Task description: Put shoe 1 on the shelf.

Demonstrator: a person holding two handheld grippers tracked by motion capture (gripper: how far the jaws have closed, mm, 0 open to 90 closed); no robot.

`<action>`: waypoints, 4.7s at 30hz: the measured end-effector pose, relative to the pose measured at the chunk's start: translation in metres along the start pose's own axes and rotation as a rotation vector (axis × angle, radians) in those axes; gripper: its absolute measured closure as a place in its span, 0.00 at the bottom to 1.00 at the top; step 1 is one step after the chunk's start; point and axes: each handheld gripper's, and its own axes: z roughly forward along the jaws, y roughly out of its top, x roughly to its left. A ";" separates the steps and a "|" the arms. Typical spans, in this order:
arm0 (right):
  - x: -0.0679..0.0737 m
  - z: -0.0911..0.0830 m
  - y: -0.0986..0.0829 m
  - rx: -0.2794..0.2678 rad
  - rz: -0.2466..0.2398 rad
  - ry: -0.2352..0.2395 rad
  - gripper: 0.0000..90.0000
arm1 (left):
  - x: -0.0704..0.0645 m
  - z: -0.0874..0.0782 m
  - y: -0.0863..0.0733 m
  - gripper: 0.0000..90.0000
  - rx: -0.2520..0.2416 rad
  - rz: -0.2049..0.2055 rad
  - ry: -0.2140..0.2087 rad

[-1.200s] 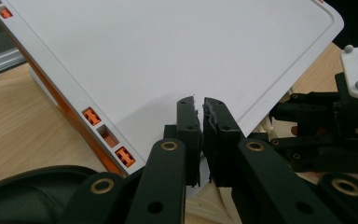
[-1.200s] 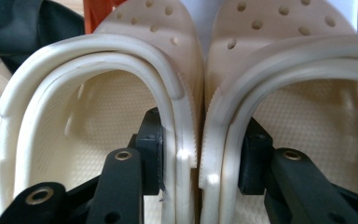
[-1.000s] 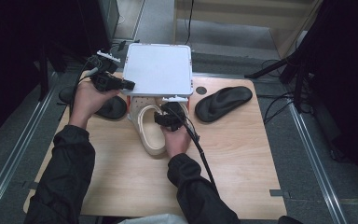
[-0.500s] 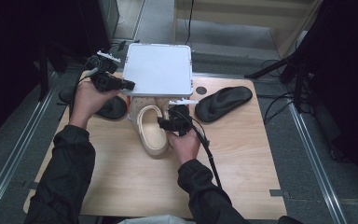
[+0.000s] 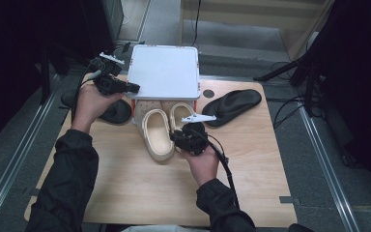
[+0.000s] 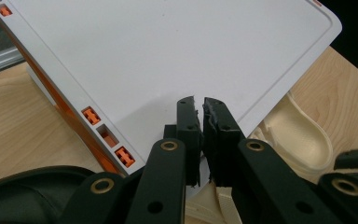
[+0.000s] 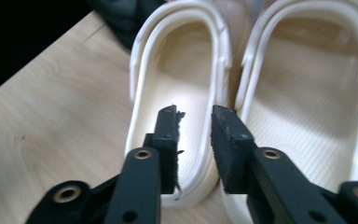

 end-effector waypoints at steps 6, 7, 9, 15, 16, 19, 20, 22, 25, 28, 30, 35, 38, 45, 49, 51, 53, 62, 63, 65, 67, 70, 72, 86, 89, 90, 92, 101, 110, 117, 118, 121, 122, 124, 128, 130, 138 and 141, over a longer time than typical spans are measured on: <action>0.007 -0.002 -0.019 -0.005 -0.042 0.018 1.00 | 0.002 0.000 -0.001 0.97 -0.009 -0.007 -0.006; 0.009 -0.001 -0.022 0.003 -0.036 0.025 1.00 | 0.002 0.000 -0.002 0.97 -0.010 -0.007 -0.005; 0.011 0.000 -0.029 0.011 -0.031 0.033 1.00 | 0.002 0.000 -0.002 0.97 -0.010 -0.009 -0.003; 0.017 0.003 -0.045 0.040 -0.047 0.049 1.00 | 0.002 0.000 -0.002 0.97 -0.011 -0.008 -0.002; 0.018 0.004 -0.048 0.041 -0.052 0.048 1.00 | 0.002 0.000 -0.002 0.97 -0.010 -0.008 -0.002; 0.018 0.004 -0.055 0.017 -0.060 0.081 1.00 | 0.002 0.000 -0.002 0.98 -0.011 -0.009 -0.003; 0.018 0.005 -0.056 0.018 -0.054 0.087 1.00 | 0.002 0.000 -0.002 0.98 -0.012 -0.010 -0.001; 0.018 0.008 -0.058 0.035 -0.060 0.094 1.00 | 0.002 0.000 -0.002 0.98 -0.013 -0.010 0.001; 0.019 0.010 -0.060 0.046 -0.061 0.093 1.00 | 0.001 0.000 -0.002 0.98 -0.012 -0.007 0.005; 0.018 0.014 -0.063 0.069 -0.061 0.091 1.00 | 0.001 0.000 -0.002 0.98 -0.012 -0.007 0.006; 0.017 0.018 -0.066 0.086 -0.065 0.089 1.00 | 0.001 0.000 -0.002 0.98 -0.011 -0.007 0.005; 0.014 0.028 -0.067 0.110 -0.057 0.071 1.00 | 0.001 0.000 -0.002 0.98 -0.010 -0.009 0.005; 0.014 0.030 -0.063 0.101 -0.041 0.070 1.00 | 0.001 -0.001 -0.002 0.98 -0.009 -0.009 0.003; 0.019 0.035 -0.055 0.100 -0.045 0.069 1.00 | 0.001 0.000 -0.002 0.98 -0.007 -0.008 0.004; 0.022 0.037 -0.048 0.094 -0.048 0.069 1.00 | 0.000 0.000 -0.002 0.98 -0.007 -0.007 0.005; 0.023 0.038 -0.044 0.089 -0.055 0.069 1.00 | 0.000 0.000 -0.002 0.98 -0.005 -0.005 0.006; 0.025 0.039 -0.040 0.087 -0.068 0.066 1.00 | 0.000 0.000 -0.002 0.98 -0.005 -0.006 0.006; 0.027 0.056 -0.022 0.107 -0.098 0.017 1.00 | -0.001 -0.001 -0.001 0.99 0.002 -0.011 0.011; 0.028 0.057 -0.021 0.105 -0.102 0.014 1.00 | -0.001 -0.001 -0.001 0.99 0.002 -0.010 0.012; 0.028 0.061 -0.017 0.112 -0.103 0.004 1.00 | 0.000 -0.001 -0.001 0.99 0.001 -0.010 0.010; 0.027 0.067 -0.014 0.119 -0.090 0.005 1.00 | 0.000 -0.001 -0.002 0.99 0.000 -0.010 0.009; 0.025 0.073 -0.009 0.119 -0.062 0.007 1.00 | 0.000 -0.001 -0.001 0.99 0.002 -0.012 0.009; 0.024 0.077 -0.005 0.121 -0.066 0.005 1.00 | 0.000 -0.001 -0.001 0.99 -0.001 -0.017 0.010; 0.025 0.104 0.023 0.117 -0.100 -0.065 1.00 | -0.001 -0.001 -0.001 1.00 0.006 -0.012 0.011; 0.024 0.108 0.030 0.117 -0.099 -0.079 1.00 | -0.001 -0.001 -0.001 1.00 0.007 -0.013 0.010; 0.024 0.110 0.032 0.119 -0.099 -0.084 1.00 | -0.001 -0.001 -0.001 1.00 0.006 -0.013 0.010; 0.023 0.115 0.035 0.115 -0.103 -0.094 1.00 | -0.001 -0.001 -0.001 1.00 0.006 -0.012 0.013; 0.019 0.127 0.042 0.094 -0.074 -0.123 1.00 | -0.002 -0.001 -0.001 1.00 0.007 -0.007 0.015; 0.018 0.119 0.039 0.078 -0.041 -0.046 1.00 | -0.001 -0.001 -0.001 1.00 0.004 -0.006 0.008; 0.026 0.089 0.025 0.076 -0.074 0.016 1.00 | -0.001 -0.001 -0.001 1.00 0.005 -0.009 0.006; 0.027 0.084 0.022 0.079 -0.079 0.028 1.00 | -0.001 -0.001 -0.001 1.00 0.005 -0.010 0.006; 0.029 0.070 0.015 0.084 -0.097 0.041 1.00 | 0.000 -0.001 -0.002 1.00 0.004 -0.011 0.002; 0.028 0.066 0.013 0.085 -0.093 0.046 1.00 | 0.000 -0.001 -0.002 1.00 0.001 -0.011 0.001; 0.026 0.058 0.008 0.088 -0.100 0.050 1.00 | 0.001 -0.001 -0.002 1.00 0.000 -0.013 -0.001; 0.018 0.040 -0.006 0.085 -0.085 0.057 1.00 | 0.001 -0.001 -0.002 1.00 0.002 -0.016 -0.004; 0.014 0.032 -0.012 0.080 -0.077 0.061 1.00 | 0.001 -0.001 -0.002 1.00 0.000 -0.016 -0.002; -0.004 0.007 -0.032 0.078 -0.055 0.039 1.00 | 0.000 -0.001 -0.002 0.99 0.000 -0.016 0.002; -0.010 0.000 -0.038 0.074 -0.039 0.034 1.00 | 0.000 -0.001 -0.002 0.99 0.000 -0.017 0.002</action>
